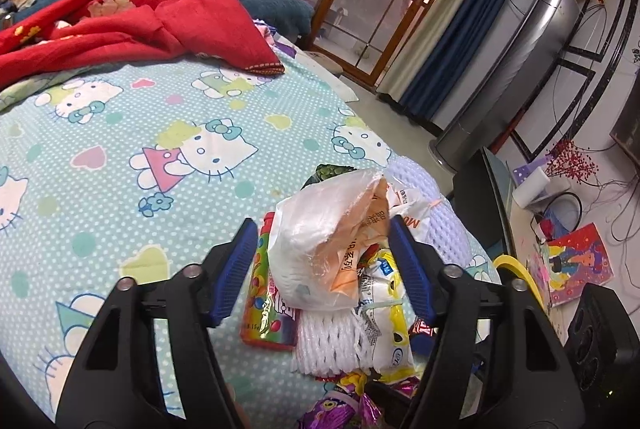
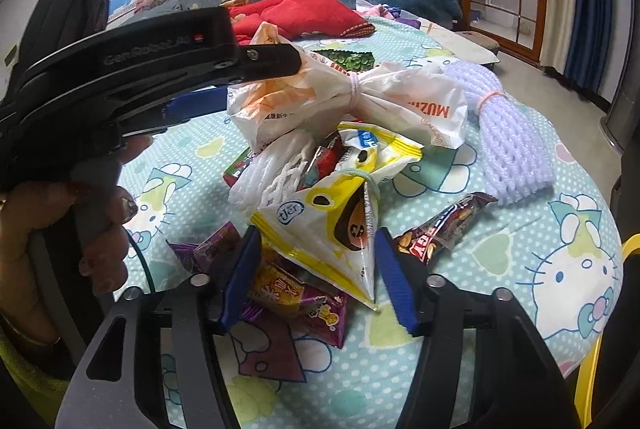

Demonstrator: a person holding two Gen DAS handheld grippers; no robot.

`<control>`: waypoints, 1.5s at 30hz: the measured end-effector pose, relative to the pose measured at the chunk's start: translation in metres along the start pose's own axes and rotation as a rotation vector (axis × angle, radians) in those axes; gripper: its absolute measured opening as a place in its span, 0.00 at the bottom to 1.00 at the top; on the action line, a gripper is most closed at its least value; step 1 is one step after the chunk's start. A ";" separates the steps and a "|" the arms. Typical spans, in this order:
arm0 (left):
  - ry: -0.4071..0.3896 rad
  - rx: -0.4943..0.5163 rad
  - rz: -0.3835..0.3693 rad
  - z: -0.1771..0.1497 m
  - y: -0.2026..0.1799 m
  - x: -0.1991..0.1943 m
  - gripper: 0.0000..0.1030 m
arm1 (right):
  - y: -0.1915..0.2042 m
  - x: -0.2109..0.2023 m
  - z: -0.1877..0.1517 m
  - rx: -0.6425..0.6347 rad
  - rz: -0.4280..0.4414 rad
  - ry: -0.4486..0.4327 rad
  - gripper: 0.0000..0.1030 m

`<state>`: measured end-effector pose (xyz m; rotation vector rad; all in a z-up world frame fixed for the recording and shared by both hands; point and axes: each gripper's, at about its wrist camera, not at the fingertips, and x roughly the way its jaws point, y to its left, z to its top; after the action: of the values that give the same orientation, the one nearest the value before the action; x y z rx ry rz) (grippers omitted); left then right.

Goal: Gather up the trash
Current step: 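Grasp the white plastic bag with the left tool while the right tool grasps a yellow wrapper, then carry the white bag and yellow wrapper over the yellow bin with both tools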

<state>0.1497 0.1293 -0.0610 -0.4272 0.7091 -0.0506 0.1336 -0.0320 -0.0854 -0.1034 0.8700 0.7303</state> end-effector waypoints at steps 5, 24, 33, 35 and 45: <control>0.007 -0.003 -0.010 -0.001 0.002 0.002 0.37 | 0.007 -0.002 -0.001 -0.030 0.015 -0.007 0.30; -0.067 -0.019 -0.066 -0.002 0.000 -0.033 0.18 | -0.004 -0.050 -0.002 -0.015 0.051 -0.152 0.06; -0.139 -0.022 -0.070 0.006 -0.006 -0.063 0.18 | -0.009 -0.084 0.008 0.029 0.071 -0.235 0.06; -0.151 -0.017 -0.075 0.007 -0.008 -0.069 0.18 | -0.012 -0.092 0.009 0.041 0.073 -0.246 0.06; -0.188 0.021 -0.112 0.009 -0.026 -0.091 0.18 | -0.033 -0.133 0.016 0.112 0.065 -0.323 0.06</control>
<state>0.0891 0.1259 0.0120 -0.4454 0.4990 -0.1214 0.1087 -0.1231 0.0146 0.1399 0.6050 0.7330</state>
